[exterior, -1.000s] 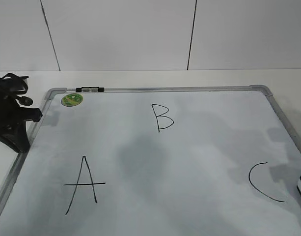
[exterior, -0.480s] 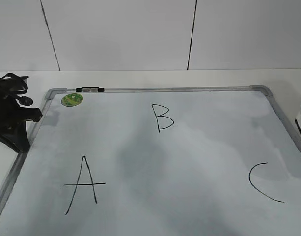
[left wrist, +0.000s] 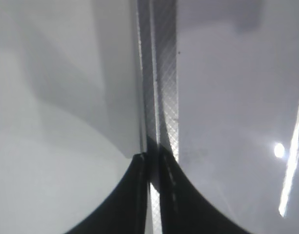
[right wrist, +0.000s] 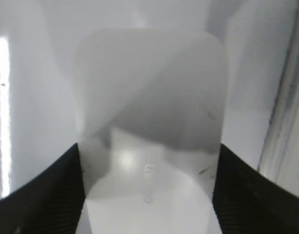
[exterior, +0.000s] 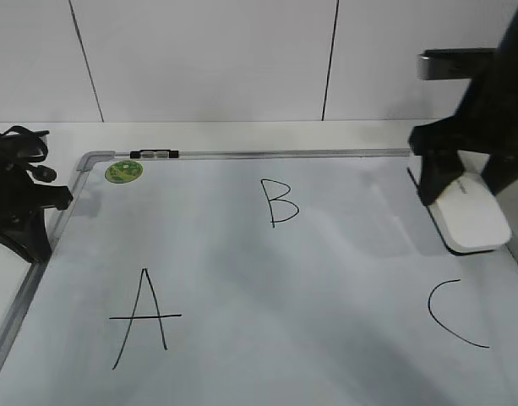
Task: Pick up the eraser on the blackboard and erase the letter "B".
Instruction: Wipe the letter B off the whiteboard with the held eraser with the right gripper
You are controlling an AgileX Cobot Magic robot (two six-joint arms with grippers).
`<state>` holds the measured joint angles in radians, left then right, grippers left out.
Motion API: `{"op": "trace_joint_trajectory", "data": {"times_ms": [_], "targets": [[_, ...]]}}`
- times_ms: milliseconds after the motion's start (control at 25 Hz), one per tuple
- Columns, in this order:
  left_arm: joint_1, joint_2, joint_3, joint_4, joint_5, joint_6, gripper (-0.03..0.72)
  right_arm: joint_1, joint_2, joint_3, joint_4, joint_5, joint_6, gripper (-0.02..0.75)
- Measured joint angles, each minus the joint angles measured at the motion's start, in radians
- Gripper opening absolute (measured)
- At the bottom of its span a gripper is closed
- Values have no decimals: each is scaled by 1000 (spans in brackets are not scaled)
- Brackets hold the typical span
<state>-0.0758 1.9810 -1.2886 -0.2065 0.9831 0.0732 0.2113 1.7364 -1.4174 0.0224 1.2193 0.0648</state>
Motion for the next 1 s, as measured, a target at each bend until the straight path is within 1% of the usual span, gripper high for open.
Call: {"op": "trace_joint_trajectory", "data": {"times_ms": [200, 400, 520, 680, 1000], "targets": [[0, 0, 0, 0, 2, 2, 19, 97, 174, -216, 2, 0, 0, 568], [0, 0, 0, 0, 2, 2, 19, 158, 345, -423, 2, 2, 0, 568], [0, 0, -2, 0, 5, 2, 19, 189, 425, -514, 2, 2, 0, 568], [0, 0, -2, 0, 7, 2, 20, 220, 514, -589, 4, 2, -9, 568], [0, 0, -2, 0, 10, 2, 20, 227, 597, -622, 17, 2, -19, 567]]}}
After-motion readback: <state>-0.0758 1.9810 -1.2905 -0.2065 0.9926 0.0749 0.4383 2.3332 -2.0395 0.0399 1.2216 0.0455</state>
